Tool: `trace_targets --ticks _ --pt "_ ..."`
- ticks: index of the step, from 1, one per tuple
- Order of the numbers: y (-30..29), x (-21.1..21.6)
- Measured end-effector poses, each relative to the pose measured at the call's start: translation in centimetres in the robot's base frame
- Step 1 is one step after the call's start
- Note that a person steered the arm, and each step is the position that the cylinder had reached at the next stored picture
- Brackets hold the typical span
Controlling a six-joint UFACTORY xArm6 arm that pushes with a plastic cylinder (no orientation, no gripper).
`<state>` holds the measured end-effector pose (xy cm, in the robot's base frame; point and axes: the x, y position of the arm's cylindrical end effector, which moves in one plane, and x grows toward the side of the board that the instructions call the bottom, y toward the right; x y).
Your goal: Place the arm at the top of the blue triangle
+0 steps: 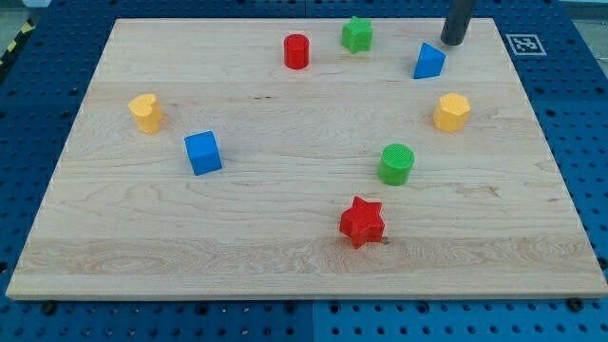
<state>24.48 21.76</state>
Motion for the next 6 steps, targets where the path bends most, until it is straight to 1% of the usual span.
trace_targets --ticks 2,3,4,5,6 --pt "-0.6 0.0" --pt "-5.3 0.0" --pt "-6.2 0.0" --pt "-6.3 0.3" --pt "-4.8 0.6"
